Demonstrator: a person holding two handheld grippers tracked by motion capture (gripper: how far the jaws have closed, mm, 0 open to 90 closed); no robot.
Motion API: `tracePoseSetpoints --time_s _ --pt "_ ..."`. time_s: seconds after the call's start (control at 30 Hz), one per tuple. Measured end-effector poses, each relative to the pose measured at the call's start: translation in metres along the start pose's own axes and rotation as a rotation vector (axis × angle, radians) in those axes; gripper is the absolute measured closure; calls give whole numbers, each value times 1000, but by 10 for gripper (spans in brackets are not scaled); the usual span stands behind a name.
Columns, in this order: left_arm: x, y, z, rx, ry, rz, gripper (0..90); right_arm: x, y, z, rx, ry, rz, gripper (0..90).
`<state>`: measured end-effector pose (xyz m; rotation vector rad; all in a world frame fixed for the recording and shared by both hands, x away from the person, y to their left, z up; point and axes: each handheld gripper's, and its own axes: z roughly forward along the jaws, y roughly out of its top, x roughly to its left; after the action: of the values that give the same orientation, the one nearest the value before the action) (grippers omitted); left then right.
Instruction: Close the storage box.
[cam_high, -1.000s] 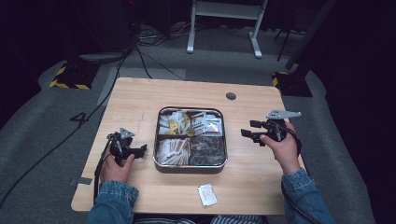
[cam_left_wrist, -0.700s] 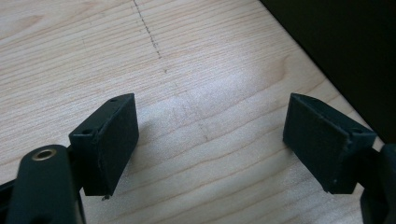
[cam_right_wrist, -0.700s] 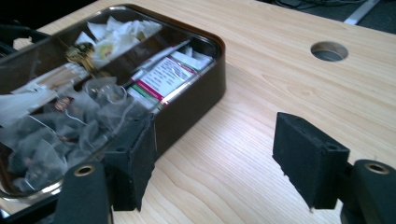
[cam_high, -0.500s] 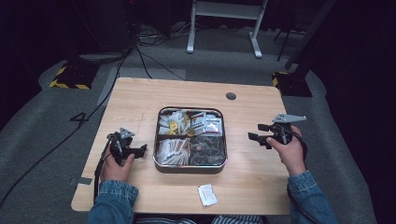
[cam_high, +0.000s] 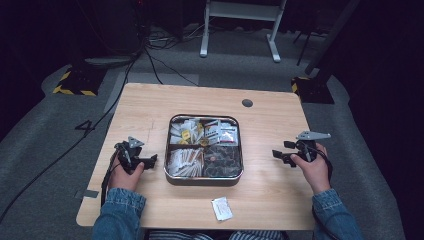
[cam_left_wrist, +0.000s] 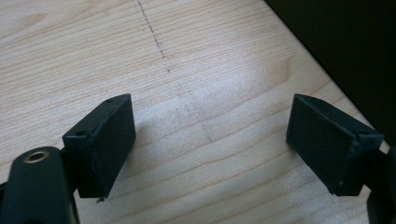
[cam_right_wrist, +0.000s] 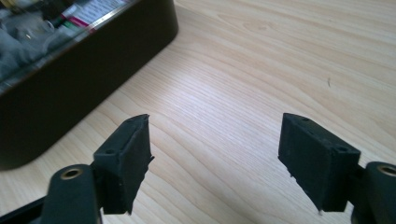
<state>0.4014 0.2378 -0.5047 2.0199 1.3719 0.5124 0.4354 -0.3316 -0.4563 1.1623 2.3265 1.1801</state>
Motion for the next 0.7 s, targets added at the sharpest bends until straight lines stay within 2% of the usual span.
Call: tracePoseSetpoints --time_s 0.27,0.43,0.7 --pt "1 1 1 10 13 -6 124 -10 -20 5 22 -27 -22 194" --pt "1 1 1 6 18 -16 123 -15 -30 8 29 -34 -19 193" --pt "2 1 1 7 17 -14 122 -15 -39 12 49 -35 -32 174"
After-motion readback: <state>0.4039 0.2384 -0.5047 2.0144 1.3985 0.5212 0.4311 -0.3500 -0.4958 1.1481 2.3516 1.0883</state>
